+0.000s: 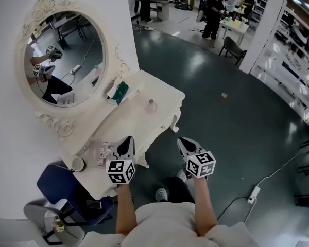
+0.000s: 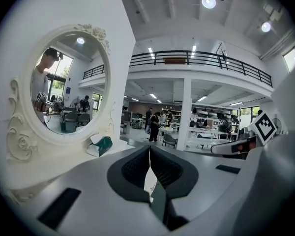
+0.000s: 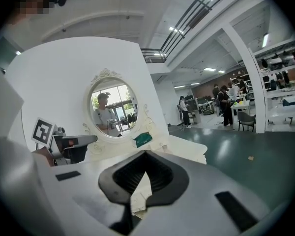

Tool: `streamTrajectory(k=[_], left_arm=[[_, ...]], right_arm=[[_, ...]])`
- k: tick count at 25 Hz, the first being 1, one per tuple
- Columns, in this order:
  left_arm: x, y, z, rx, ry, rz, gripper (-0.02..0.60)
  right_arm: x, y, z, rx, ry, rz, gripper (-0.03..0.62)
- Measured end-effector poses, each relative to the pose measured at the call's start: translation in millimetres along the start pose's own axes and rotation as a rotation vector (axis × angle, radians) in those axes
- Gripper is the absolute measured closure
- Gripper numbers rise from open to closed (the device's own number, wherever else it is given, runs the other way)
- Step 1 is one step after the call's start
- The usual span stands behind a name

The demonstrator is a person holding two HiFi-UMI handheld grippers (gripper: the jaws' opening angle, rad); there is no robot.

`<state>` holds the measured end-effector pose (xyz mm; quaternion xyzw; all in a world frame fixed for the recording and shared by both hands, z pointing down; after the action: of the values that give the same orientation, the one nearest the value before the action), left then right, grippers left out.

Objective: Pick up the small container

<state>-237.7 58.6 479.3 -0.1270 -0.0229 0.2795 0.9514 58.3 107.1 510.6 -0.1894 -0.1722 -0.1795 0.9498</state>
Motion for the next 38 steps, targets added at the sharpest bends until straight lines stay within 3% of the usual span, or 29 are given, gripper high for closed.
streamTrajectory(k=[9,28,38], left_arm=[[-11,-45,-9,0.014,0.013,0.018,0.552],[-57,-157,-67,0.026,-0.022,-0.068,0.552],[-63,-209,-71,0.015,0.008,-0.107,0.55]], right_arm=[[24,-29,-24,0.024,0.004,0.02,0.579],[78,-161,-113,0.006,0.042,-0.119,0.579],[114,-199,-134,-0.025,0.067,-0.151,0.579]])
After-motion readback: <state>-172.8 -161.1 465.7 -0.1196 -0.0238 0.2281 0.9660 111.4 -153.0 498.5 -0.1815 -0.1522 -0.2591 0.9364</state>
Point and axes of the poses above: the fingertips, and each gripper's own axes: y backward along the fingers, x to its right, z out of its underside, the point moved 10 cm from there along y, backward along the fingers, and after that the axes turned 6 degrees about -y, right-handed, at the moved point
